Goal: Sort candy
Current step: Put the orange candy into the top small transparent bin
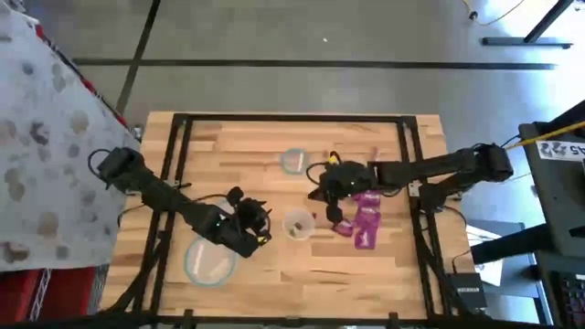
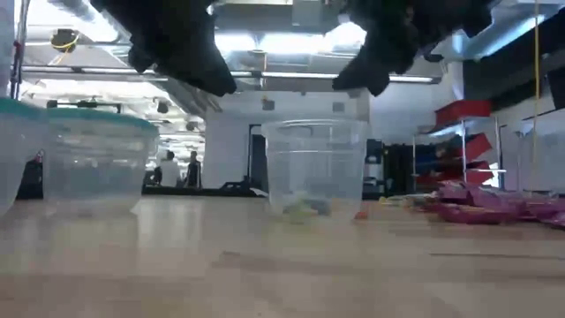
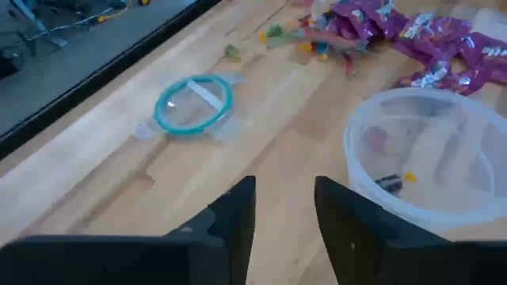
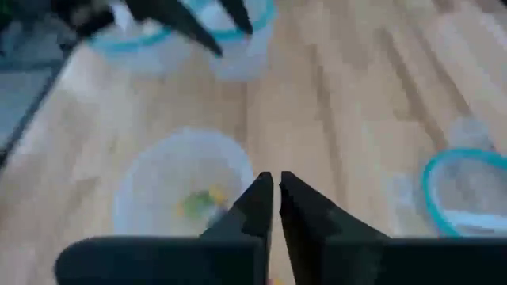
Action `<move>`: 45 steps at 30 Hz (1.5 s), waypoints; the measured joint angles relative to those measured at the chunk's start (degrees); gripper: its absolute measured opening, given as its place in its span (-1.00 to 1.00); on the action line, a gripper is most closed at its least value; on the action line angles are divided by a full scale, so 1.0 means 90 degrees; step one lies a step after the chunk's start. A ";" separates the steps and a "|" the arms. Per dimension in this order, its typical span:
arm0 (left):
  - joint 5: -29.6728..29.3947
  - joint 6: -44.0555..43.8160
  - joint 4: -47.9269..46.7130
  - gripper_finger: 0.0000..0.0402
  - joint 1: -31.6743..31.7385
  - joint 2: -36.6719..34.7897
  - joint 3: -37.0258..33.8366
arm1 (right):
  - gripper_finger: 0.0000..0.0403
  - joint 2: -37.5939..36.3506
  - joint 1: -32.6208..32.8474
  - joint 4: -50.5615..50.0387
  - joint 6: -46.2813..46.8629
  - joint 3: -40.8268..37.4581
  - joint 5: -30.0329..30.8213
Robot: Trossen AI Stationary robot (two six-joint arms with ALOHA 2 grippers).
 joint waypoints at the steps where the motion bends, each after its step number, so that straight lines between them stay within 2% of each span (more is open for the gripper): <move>1: 0.0000 0.0008 -0.0004 -0.43 0.0000 0.0000 0.0000 | -0.75 0.0000 0.0049 -0.0221 -0.0111 0.0002 0.0061; 5: -0.0001 0.0005 -0.0004 -0.43 0.0000 0.0000 0.0000 | -0.46 0.0000 0.0129 -0.1243 -0.0570 -0.0007 0.0397; 7: 0.0000 0.0012 -0.0003 -0.43 0.0000 0.0002 0.0000 | -0.32 0.0000 0.0114 -0.1318 -0.0765 -0.0184 0.0432; 11: 0.0000 0.0017 -0.0002 -0.43 0.0000 0.0000 0.0000 | -0.07 0.0016 0.0105 -0.0722 -0.1435 -0.0715 0.0153; 16: 0.0000 0.0019 0.0003 -0.43 -0.0002 0.0000 0.0000 | 0.07 0.0301 0.0102 0.0396 -0.1899 -0.1175 -0.0025; 24: -0.0002 0.0012 -0.0002 -0.43 0.0005 0.0000 0.0000 | 0.17 0.1311 0.0102 0.1503 -0.2133 -0.1184 -0.0564; 30: 0.0000 0.0047 0.0087 -0.43 0.0005 -0.0007 0.0000 | 0.27 0.1748 0.0102 0.1874 -0.2565 -0.1146 -0.0580; 37: -0.0001 0.0062 0.0137 -0.43 0.0010 -0.0007 0.0000 | 0.28 0.2296 0.0102 0.2428 -0.2886 -0.1138 -0.0585; 41: -0.0001 0.0051 0.0124 -0.43 0.0010 -0.0007 0.0000 | 0.17 0.2424 0.0105 0.2470 -0.2806 -0.1121 -0.0630; 45: 0.0000 0.0053 0.0119 -0.43 0.0010 -0.0007 0.0000 | -0.12 0.2429 0.0114 0.2353 -0.2460 -0.1122 -0.0654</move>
